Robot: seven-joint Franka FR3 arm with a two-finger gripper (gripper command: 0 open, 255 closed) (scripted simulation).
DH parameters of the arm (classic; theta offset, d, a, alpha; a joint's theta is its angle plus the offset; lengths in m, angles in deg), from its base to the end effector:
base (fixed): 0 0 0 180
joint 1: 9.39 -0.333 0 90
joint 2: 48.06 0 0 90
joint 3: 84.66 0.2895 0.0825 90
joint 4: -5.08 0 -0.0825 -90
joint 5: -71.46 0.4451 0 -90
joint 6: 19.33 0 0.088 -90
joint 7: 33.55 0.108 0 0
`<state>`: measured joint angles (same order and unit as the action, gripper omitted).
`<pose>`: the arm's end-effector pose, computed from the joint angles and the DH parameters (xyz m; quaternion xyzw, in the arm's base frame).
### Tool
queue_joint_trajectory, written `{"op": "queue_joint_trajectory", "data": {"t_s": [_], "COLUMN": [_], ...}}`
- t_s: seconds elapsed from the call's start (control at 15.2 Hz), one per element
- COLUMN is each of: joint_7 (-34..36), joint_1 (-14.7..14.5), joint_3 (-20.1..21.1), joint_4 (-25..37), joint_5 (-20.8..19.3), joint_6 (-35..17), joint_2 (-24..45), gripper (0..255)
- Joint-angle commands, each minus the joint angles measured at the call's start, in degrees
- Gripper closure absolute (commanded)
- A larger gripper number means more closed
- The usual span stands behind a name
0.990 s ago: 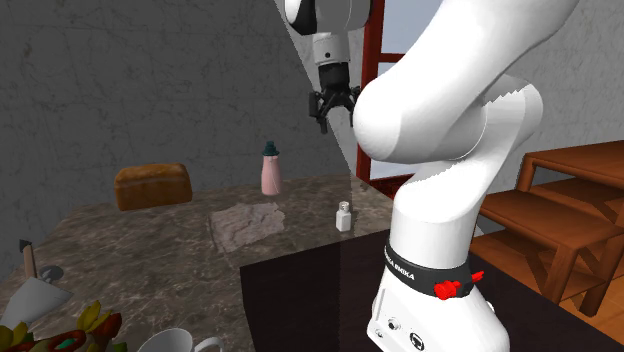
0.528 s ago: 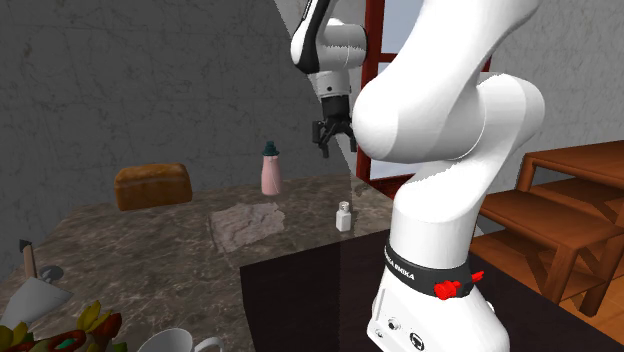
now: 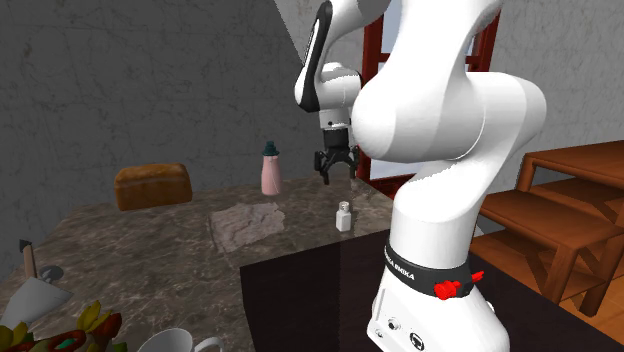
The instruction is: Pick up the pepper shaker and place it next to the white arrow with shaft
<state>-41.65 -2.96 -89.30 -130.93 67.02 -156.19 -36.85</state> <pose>0.5047 -0.1016 0.1497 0.9954 0.0048 -0.0941 0.0163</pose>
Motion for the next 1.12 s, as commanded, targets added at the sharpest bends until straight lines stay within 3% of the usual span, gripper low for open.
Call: {"op": "queue_joint_trajectory", "data": {"t_s": [0.0,0.33,1.06], "joint_7": [-0.6,-1.8,-1.9], "joint_1": [0.6,2.2,2.6], "joint_3": [-0.2,0.1,0.3], "joint_4": [2.3,8.9,8.7], "joint_5": [0.8,2.7,2.9], "joint_6": [-1.9,-5.2,-10.3], "joint_2": [4.8,16.1,20.9], "gripper": [0,0,0]}}
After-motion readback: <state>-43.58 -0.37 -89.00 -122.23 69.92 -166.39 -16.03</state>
